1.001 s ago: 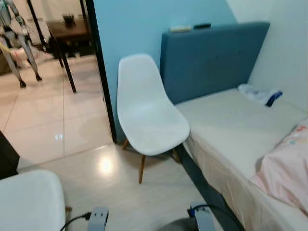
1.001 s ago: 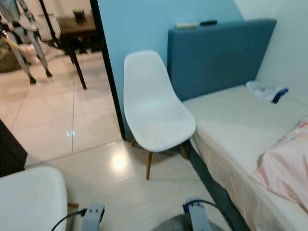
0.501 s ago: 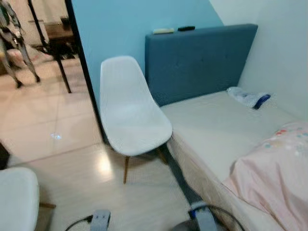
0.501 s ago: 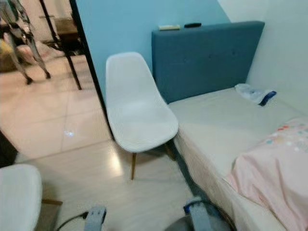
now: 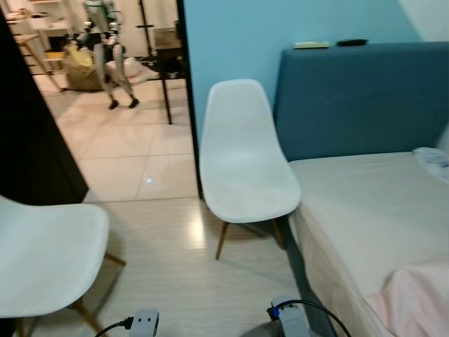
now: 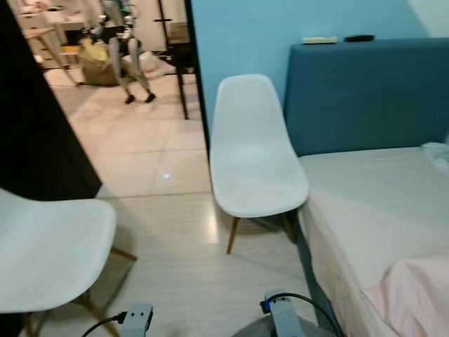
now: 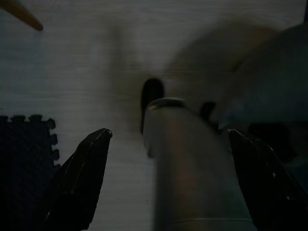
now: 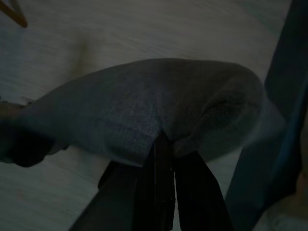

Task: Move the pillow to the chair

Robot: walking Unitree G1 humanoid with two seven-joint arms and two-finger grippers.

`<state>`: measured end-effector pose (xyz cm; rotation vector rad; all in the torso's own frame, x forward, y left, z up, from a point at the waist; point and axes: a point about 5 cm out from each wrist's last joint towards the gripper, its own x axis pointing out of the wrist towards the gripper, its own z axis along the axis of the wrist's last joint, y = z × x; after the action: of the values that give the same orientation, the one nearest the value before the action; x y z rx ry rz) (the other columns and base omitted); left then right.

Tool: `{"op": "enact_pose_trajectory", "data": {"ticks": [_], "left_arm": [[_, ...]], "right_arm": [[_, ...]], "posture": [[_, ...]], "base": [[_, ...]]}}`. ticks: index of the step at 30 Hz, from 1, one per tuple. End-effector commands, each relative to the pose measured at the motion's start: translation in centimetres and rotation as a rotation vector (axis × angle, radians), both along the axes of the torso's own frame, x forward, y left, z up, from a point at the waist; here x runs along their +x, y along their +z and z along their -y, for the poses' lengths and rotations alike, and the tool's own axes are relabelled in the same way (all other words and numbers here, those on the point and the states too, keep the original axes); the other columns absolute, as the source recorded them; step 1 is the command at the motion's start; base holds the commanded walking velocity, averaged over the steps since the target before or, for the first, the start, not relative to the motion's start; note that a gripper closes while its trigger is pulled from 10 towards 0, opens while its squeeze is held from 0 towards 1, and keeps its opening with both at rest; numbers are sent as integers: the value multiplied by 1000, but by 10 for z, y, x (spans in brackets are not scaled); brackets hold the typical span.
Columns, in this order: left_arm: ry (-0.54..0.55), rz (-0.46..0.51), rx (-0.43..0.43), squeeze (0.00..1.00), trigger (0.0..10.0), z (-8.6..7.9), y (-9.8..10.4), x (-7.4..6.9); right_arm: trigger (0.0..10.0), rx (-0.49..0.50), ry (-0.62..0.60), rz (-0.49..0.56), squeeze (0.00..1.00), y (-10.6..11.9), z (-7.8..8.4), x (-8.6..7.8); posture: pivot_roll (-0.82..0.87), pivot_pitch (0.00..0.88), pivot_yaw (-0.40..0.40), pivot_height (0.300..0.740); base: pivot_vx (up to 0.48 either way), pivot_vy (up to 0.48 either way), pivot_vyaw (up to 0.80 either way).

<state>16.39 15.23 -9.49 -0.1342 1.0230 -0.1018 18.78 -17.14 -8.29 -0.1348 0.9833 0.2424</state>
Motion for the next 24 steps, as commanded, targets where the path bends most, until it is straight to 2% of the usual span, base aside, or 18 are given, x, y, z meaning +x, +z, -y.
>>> {"op": "enact_pose_trajectory", "data": {"ticks": [1,5,8,9,12,15,22,24], "left_arm": [[15,4,23,0,10000,-8,1,2],[10,3,29,0,10000,-7,1,2],[24,6,24,0,10000,-5,1,3],[24,6,24,0,10000,-5,1,3],[20,18,21,0,10000,-5,4,9],[36,47,17,0,10000,-7,8,19],[32,59,30,0,10000,-8,11,24],[37,53,25,0,10000,-7,10,22]], "right_arm": [[10000,37,2,92,0,11,-8,19],[10000,52,-44,126,0,16,-5,28],[10000,80,-108,183,0,26,-2,43],[10000,80,-108,183,0,26,-2,43],[10000,106,-142,258,0,39,-2,62],[10000,135,-172,298,0,47,-3,73],[10000,136,-152,273,0,42,-7,67],[10000,119,-128,225,0,33,-8,54]], "posture": [[23,0,-4,740],[20,0,-4,740],[9,0,2,740],[9,0,2,740],[5,0,19,740],[5,0,23,740],[9,0,18,740],[7,0,16,740]], "base": [[0,0,794],[0,0,794],[0,0,792],[0,0,788],[0,0,788],[0,0,788],[0,0,788],[0,0,788]]}}
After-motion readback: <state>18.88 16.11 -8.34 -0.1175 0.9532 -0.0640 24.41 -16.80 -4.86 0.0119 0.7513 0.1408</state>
